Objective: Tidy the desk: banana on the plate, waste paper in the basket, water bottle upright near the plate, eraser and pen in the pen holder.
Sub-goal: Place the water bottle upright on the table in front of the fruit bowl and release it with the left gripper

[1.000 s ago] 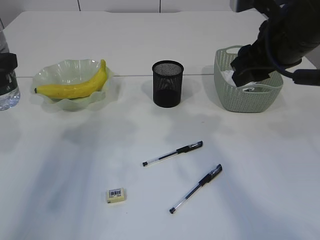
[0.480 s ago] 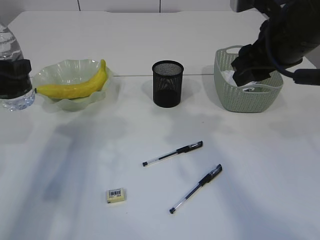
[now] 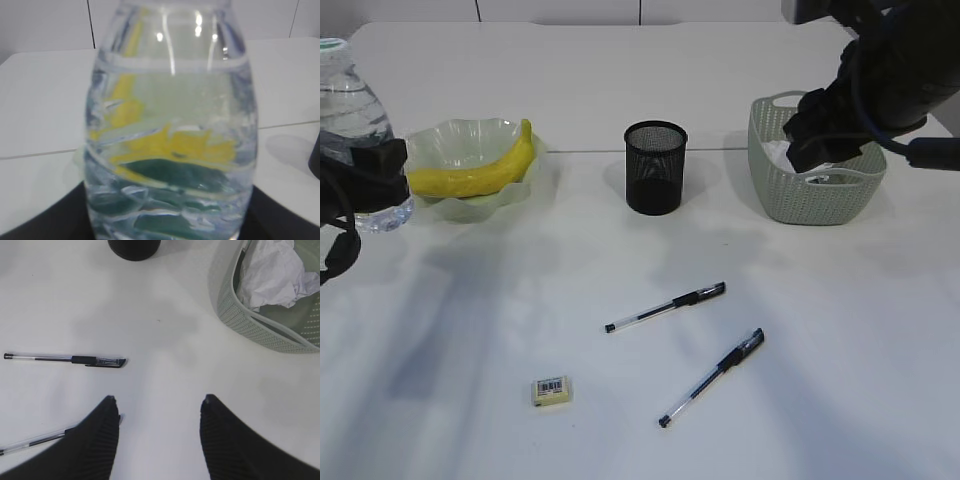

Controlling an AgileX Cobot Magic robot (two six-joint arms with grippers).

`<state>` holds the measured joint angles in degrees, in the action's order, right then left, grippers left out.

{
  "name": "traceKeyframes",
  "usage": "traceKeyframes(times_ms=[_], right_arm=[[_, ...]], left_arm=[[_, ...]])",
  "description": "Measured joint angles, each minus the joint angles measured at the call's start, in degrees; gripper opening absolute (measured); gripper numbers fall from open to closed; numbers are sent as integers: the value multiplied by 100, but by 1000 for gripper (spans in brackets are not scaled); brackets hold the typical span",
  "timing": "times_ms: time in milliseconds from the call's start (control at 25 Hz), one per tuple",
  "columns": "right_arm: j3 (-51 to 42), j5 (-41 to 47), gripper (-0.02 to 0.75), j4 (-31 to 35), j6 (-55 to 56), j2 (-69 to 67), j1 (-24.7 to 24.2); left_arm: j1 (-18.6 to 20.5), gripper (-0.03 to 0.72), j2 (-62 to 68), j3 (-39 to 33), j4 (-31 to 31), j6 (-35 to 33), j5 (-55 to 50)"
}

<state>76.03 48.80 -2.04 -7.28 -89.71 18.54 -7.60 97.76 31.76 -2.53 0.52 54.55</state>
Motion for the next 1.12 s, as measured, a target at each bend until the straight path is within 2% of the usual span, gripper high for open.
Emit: traceKeyframes(times_ms=[360,1120], right_arm=[[0,120,365,0,12,0,0],[0,306,364,204,32,9,0]], left_arm=[[0,415,616,26,165,0,713],[0,415,1667,166,516,0,758]])
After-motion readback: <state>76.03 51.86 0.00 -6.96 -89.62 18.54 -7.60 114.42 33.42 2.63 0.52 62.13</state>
